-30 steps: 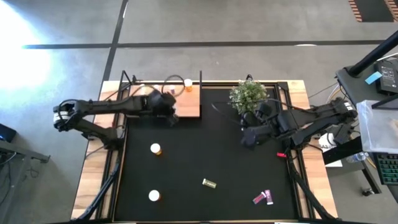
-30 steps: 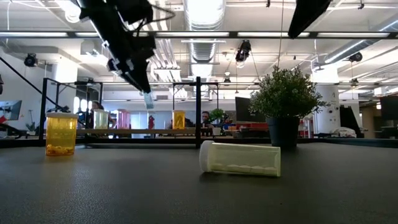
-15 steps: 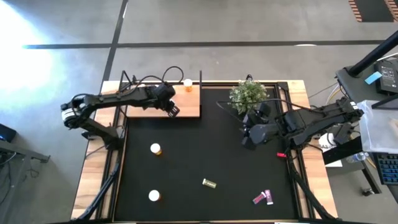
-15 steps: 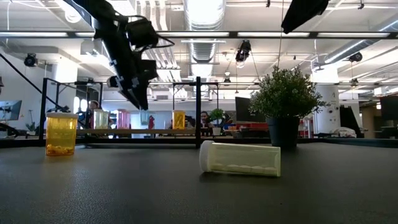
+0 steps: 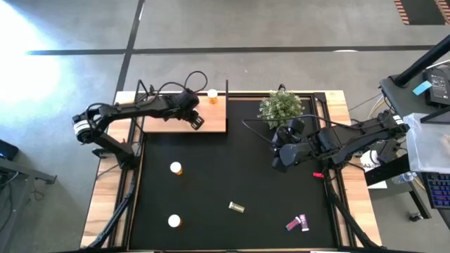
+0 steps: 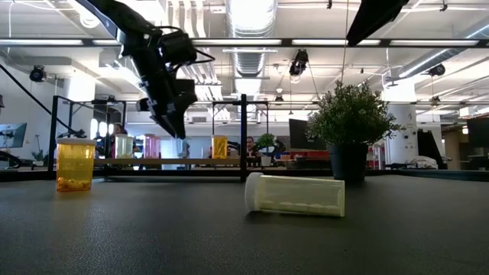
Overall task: Pick and place medicine bottles onto shelf by color
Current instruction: Put the top blue medicine bottle on the shelf aligned with the other blue medicine bottle
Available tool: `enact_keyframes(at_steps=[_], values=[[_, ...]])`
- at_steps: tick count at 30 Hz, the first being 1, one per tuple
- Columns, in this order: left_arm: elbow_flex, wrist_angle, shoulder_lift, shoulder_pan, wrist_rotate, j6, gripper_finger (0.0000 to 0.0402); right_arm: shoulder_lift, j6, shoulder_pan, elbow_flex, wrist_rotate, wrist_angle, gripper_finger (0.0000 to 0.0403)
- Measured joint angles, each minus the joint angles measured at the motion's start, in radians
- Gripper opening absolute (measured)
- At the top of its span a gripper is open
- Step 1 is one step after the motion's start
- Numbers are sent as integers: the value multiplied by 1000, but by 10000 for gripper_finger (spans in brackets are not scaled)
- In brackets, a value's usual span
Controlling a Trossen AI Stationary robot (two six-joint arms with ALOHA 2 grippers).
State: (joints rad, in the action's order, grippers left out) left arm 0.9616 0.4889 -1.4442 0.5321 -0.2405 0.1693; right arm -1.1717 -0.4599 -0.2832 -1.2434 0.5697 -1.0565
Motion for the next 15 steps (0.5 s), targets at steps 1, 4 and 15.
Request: enact_keyframes(at_steps=[1,4,15], values=[[0,0,0,4,0,0,100,0,0,0,0,0,0,235],[0,0,0,10,1,-1,100,0,0,0,0,0,0,235],[-1,7,-1,49,67,-2,100,0,13,0,2,0,-1,235]])
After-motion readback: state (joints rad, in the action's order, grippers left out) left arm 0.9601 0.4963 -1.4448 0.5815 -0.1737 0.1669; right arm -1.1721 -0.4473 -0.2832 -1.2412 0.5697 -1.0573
